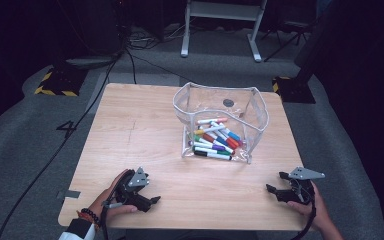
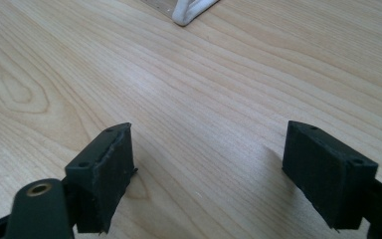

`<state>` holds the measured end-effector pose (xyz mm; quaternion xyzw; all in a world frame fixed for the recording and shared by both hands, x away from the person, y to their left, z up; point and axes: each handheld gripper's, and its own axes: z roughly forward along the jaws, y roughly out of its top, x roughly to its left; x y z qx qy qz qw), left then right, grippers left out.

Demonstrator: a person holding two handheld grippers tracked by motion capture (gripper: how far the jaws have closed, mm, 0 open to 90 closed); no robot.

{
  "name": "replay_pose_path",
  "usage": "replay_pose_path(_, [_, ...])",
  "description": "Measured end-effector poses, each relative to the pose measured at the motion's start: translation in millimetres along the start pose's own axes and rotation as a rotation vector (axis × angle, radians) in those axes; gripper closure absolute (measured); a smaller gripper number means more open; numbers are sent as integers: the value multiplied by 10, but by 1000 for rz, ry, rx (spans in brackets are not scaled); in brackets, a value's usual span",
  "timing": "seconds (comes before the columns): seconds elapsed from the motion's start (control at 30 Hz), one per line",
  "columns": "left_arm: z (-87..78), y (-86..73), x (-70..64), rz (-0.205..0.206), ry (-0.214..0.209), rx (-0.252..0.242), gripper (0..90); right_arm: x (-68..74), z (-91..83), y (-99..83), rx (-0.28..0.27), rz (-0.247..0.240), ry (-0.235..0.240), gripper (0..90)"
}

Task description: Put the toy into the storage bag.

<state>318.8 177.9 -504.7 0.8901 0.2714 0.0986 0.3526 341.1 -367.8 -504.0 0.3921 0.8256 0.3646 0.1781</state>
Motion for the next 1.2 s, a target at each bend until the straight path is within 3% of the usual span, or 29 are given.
replay_pose_path(1.2, [0,3,14,3,-3,4,97,3,10,9,0,8,-10,204])
